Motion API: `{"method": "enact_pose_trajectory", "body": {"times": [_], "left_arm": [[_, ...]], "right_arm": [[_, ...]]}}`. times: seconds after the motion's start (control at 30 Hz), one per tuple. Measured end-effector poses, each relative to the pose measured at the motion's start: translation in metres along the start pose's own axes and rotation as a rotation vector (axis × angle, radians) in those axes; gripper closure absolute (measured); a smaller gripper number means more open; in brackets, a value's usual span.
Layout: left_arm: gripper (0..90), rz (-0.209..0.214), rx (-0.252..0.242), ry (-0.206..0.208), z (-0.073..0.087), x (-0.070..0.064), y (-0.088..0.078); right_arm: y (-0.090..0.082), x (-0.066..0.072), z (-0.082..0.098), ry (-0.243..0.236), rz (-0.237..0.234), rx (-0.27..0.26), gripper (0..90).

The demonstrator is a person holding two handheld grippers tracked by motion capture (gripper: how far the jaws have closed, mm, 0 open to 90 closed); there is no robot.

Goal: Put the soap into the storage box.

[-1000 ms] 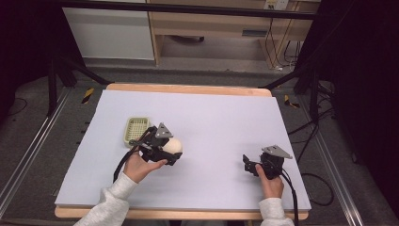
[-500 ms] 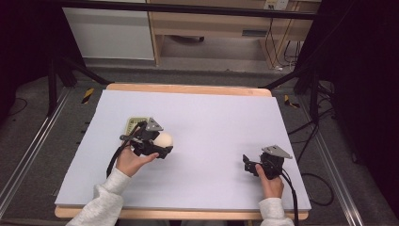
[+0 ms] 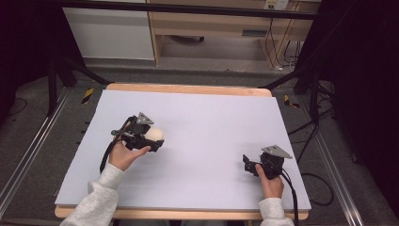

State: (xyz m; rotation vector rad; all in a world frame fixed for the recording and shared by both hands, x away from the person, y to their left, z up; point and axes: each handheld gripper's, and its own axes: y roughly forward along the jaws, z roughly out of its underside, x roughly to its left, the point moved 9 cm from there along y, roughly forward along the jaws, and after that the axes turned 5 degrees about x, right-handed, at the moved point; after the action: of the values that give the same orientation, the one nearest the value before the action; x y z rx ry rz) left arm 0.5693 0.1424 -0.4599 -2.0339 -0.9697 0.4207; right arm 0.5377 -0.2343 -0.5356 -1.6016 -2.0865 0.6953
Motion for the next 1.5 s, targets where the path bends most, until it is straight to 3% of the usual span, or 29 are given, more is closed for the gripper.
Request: {"method": "enact_pose_trajectory", "body": {"times": [1.5], "left_arm": [[23.8, -0.079, 0.021, -0.15, 0.008, 0.065, 0.012]], "right_arm": [[0.0, 0.0, 0.0, 0.0, -0.001, -0.003, 4.1]]}}
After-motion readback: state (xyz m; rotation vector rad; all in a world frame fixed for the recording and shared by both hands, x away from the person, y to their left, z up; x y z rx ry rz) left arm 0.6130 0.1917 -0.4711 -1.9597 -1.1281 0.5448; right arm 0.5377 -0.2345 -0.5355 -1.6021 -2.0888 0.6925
